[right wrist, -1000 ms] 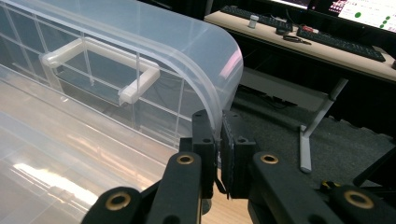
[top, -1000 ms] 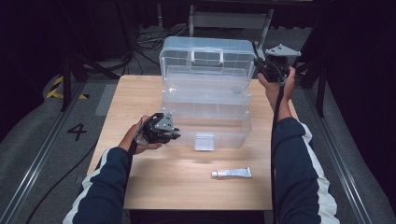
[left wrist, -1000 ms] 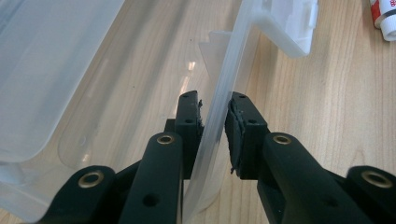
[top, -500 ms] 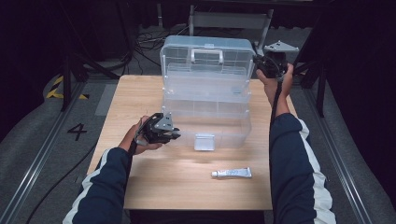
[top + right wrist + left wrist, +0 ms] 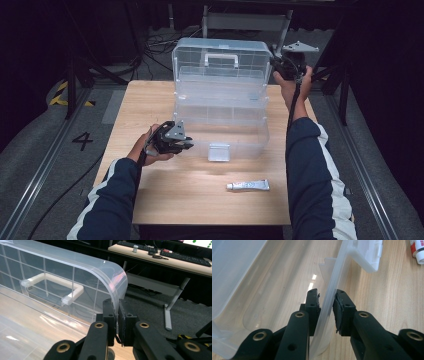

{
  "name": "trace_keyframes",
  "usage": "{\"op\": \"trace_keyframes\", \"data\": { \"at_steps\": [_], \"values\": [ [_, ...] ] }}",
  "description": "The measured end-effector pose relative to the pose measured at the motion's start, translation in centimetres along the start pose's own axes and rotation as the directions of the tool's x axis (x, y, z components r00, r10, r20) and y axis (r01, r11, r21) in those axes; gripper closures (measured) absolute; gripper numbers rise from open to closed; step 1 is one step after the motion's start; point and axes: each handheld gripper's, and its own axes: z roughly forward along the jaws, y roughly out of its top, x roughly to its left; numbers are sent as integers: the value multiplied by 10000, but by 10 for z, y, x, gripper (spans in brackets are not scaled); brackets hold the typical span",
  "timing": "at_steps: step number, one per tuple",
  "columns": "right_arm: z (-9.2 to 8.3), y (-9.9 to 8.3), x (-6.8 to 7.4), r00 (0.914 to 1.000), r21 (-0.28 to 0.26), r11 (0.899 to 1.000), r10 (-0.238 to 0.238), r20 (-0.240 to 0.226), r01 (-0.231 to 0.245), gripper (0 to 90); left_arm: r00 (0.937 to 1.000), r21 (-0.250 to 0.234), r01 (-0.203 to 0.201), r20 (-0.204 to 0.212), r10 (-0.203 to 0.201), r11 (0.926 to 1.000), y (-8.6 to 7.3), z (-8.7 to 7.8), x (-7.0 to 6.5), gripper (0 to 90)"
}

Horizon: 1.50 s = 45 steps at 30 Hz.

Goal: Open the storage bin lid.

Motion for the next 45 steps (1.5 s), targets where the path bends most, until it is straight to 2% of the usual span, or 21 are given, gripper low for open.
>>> {"op": "trace_keyframes", "data": {
  "at_steps": [15,21,30,45],
  "values": [
    [10,-1,-2,9995,-88,9995,306,73,-306,850,10000,-42,17,-17,-17,10000,-1,0,-1,751],
    [13,1,-1,9996,-12,9998,215,199,-215,846,10000,-52,42,-14,-42,10000,-1,0,-1,750],
    [19,0,-2,9990,-49,9993,373,239,-372,845,10000,-126,50,2,-50,9999,-1,1,0,750],
    [34,1,-5,9984,105,9993,363,423,-368,840,9999,-167,139,59,-138,9998,-2,1,0,750]
  ]
}}
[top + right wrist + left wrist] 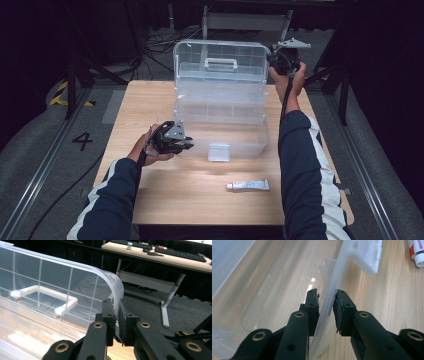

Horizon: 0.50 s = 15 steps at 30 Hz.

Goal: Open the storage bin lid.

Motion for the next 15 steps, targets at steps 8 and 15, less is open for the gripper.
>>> {"op": "trace_keyframes", "data": {
  "at_steps": [8,15],
  "values": [
    [9,0,0,9999,112,9999,69,151,-71,839,10000,-12,44,-6,-44,10000,0,0,0,749],
    [15,-1,-1,9997,79,9999,134,210,-136,840,10000,-46,57,2,-57,10000,0,0,0,749]
  ]
}}
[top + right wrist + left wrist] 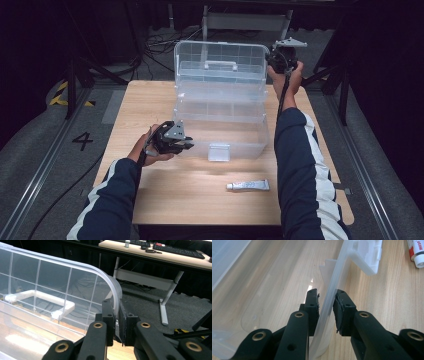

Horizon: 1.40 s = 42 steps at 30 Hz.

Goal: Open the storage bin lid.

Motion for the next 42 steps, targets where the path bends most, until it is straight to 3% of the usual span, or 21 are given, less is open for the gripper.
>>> {"op": "trace_keyframes", "data": {
  "at_steps": [42],
  "values": [
    [25,0,-5,9999,650,9978,-146,74,140,827,9999,-204,76,75,-75,9998,-1,2,1,744]
  ]
}}
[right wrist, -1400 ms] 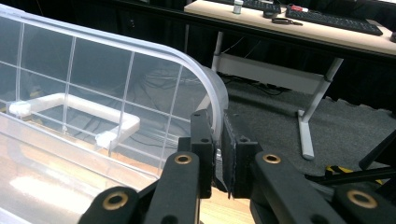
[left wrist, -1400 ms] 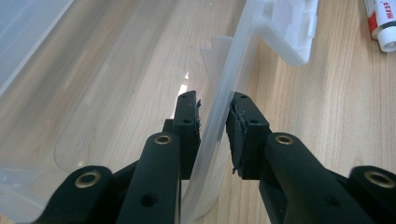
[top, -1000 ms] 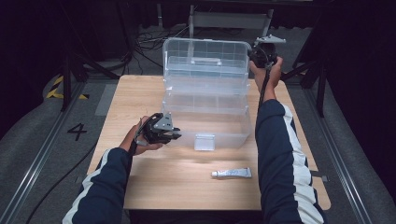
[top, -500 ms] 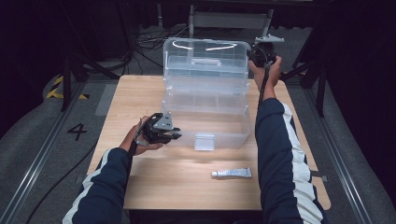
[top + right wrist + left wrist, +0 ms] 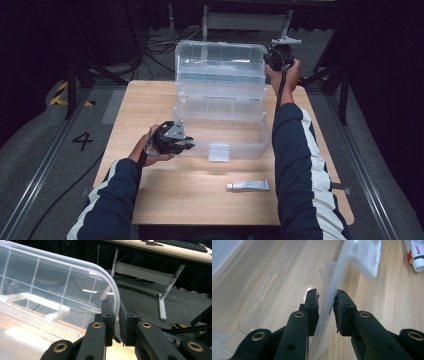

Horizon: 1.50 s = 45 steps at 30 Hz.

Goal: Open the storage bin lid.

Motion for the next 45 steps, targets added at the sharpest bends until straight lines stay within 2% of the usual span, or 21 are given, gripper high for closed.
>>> {"op": "trace_keyframes", "data": {
  "at_steps": [31,45],
  "values": [
    [15,1,-5,9996,493,9986,-179,-239,190,817,10000,-23,-6,-14,6,10000,0,1,0,737],
    [25,-1,-8,9995,766,9971,-27,-304,50,814,10000,-36,-27,-30,27,10000,0,1,0,736]
  ]
}}
